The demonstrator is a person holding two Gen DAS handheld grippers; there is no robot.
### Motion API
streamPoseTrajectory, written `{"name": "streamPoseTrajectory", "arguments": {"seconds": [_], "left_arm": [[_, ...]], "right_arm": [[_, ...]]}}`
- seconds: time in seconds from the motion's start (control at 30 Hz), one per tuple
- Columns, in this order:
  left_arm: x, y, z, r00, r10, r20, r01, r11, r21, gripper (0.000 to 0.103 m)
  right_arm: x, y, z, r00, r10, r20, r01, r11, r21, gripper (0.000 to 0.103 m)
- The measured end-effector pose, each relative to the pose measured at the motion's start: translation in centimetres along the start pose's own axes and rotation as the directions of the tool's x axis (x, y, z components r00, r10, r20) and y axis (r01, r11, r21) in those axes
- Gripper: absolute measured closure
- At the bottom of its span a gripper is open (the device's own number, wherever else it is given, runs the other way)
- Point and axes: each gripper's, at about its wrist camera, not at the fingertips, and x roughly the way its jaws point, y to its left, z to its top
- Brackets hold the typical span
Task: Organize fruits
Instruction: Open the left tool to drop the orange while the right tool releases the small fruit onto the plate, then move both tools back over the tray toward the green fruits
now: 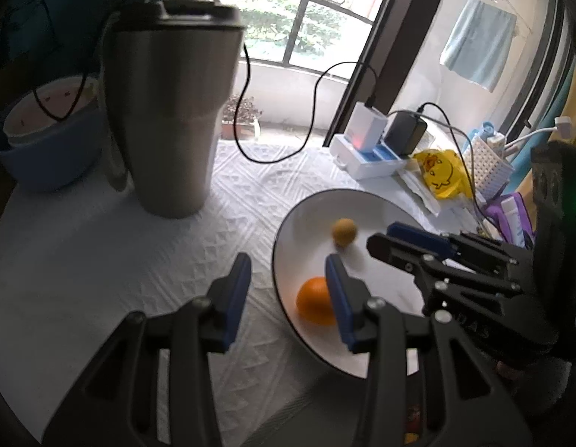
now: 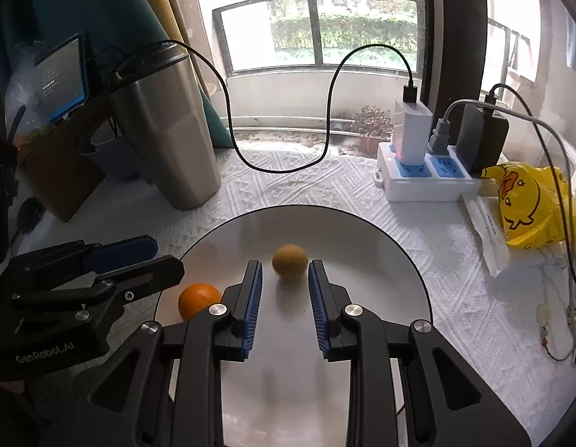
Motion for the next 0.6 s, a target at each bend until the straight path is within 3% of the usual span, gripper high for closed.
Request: {"name": "streamPoseTrajectory", "arguments": {"seconds": [0.6], "left_arm": [[-5.9, -2.6, -1.2, 0.997, 0.013, 0.081, -0.017, 0.999, 0.050, 0.060]], "right_arm": [[-6.6, 1.3, -1.3, 0.998, -0.016, 0.058, 0.016, 1.000, 0.005, 0.076]]}}
